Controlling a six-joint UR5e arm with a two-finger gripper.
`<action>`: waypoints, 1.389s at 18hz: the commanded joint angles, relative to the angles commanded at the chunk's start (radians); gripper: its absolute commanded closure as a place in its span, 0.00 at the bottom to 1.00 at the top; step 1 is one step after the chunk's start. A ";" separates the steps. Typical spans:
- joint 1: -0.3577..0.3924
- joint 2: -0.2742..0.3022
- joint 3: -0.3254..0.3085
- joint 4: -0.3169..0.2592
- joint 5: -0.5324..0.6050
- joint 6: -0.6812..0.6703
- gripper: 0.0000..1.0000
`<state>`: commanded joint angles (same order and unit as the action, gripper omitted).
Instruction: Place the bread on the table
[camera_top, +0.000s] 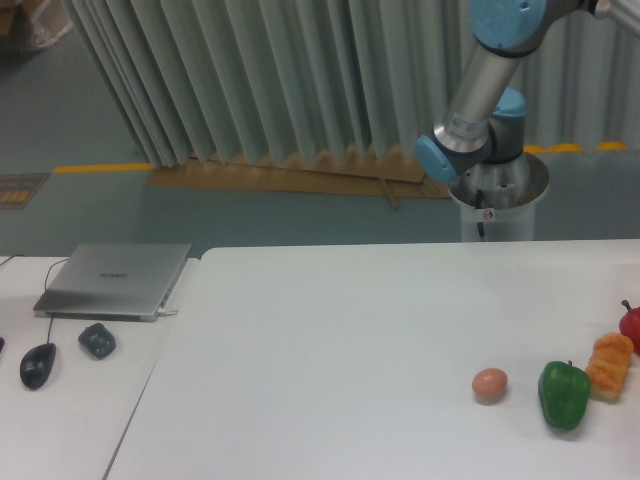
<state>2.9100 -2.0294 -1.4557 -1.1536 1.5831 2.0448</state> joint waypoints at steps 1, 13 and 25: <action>-0.002 0.002 -0.002 0.000 0.002 0.000 0.00; -0.024 0.047 -0.012 -0.020 0.048 -0.025 0.00; -0.041 0.058 -0.021 -0.034 0.048 -0.077 0.00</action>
<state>2.8685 -1.9712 -1.4772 -1.1873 1.6306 1.9681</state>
